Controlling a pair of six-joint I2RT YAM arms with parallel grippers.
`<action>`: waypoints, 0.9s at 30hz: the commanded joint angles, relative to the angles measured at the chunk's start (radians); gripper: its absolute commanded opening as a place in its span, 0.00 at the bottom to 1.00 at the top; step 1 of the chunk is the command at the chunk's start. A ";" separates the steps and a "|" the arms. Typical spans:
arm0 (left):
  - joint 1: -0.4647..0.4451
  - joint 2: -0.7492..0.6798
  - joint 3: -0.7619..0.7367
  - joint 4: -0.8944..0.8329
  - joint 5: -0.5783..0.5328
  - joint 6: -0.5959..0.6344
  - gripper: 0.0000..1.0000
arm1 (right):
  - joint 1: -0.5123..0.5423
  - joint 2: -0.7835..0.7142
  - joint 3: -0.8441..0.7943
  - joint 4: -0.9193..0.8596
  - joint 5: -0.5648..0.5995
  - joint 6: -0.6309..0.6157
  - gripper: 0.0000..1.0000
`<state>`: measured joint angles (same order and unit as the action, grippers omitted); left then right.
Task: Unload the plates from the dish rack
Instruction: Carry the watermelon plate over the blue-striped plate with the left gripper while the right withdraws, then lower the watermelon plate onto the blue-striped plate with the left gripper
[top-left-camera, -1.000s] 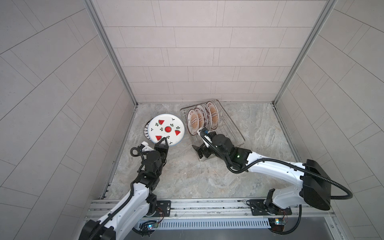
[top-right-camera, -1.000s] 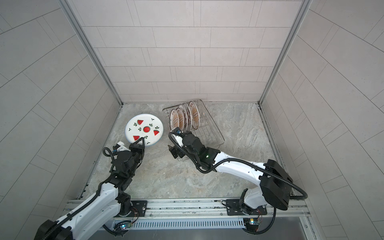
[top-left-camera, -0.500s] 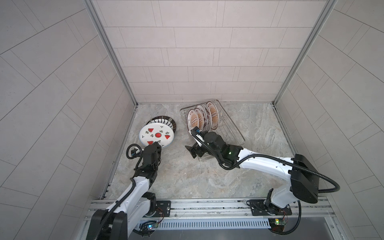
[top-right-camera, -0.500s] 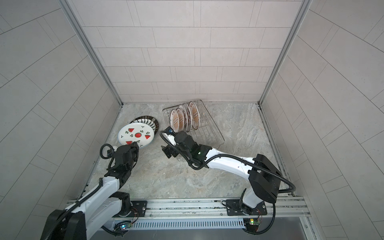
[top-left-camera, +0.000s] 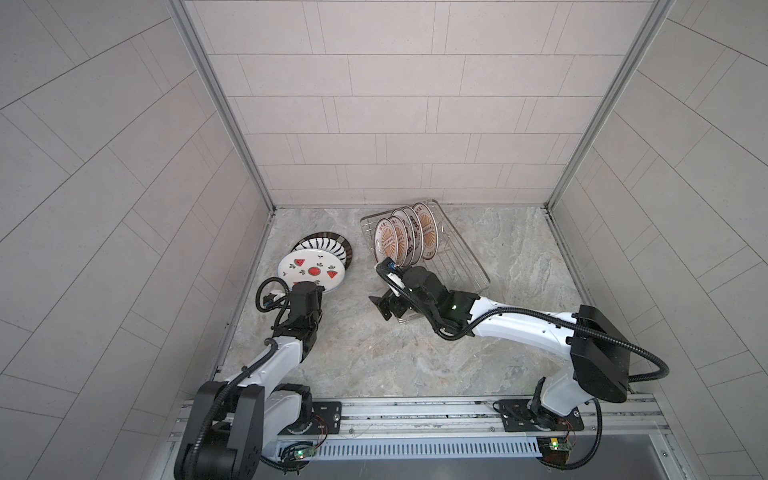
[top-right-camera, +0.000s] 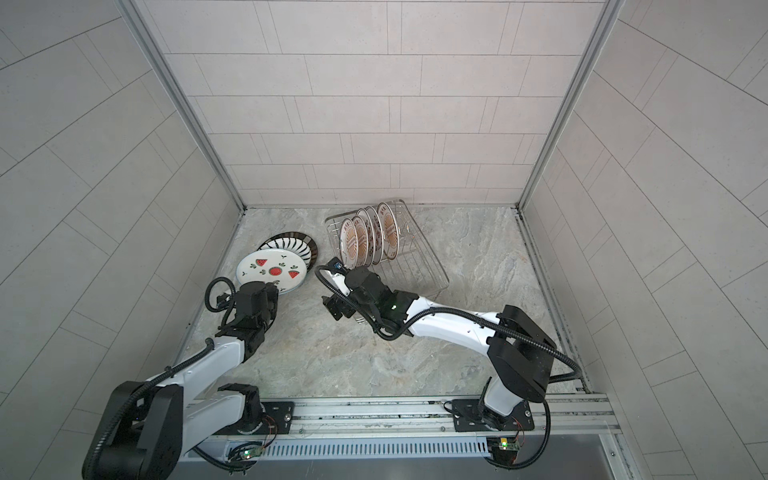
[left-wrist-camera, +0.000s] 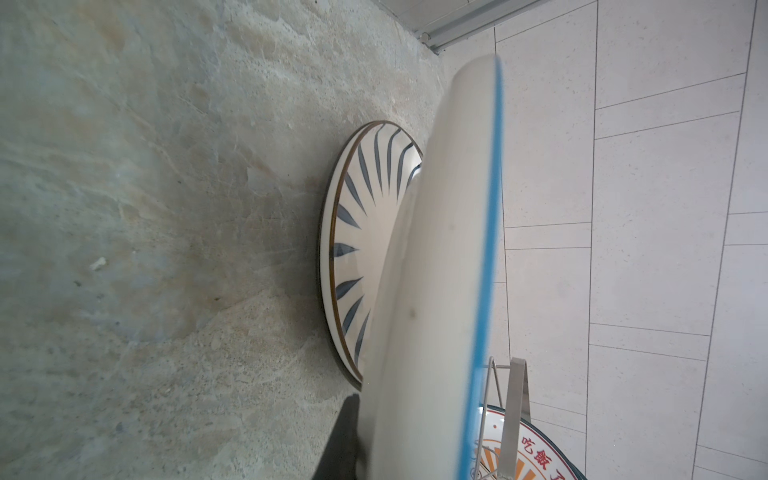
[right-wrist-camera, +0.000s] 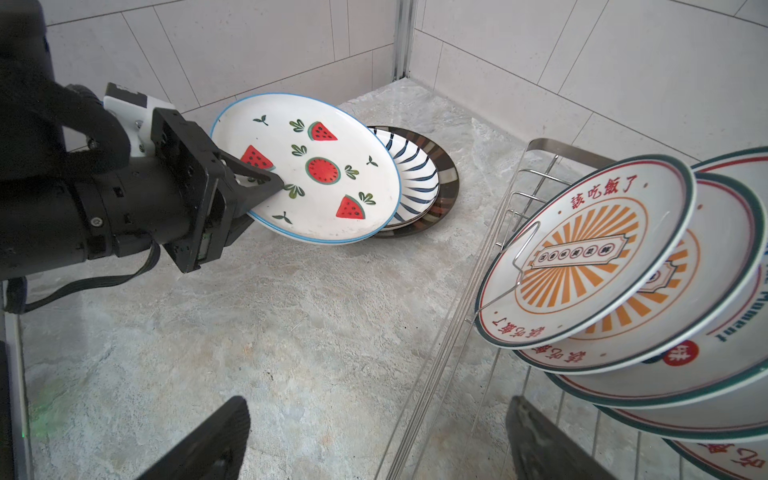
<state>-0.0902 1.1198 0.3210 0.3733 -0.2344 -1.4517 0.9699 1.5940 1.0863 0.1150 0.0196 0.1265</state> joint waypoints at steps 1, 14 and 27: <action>0.011 0.018 0.065 0.151 -0.040 -0.014 0.00 | 0.009 0.016 0.021 0.005 0.002 -0.018 0.98; 0.030 0.206 0.092 0.267 -0.001 -0.047 0.00 | 0.010 0.025 0.006 0.005 0.034 -0.027 0.97; 0.036 0.287 0.157 0.166 -0.012 -0.061 0.04 | 0.009 0.066 0.028 -0.026 0.083 -0.021 0.96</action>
<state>-0.0608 1.4040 0.4358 0.4831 -0.2245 -1.4948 0.9707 1.6485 1.0863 0.1001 0.0700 0.1120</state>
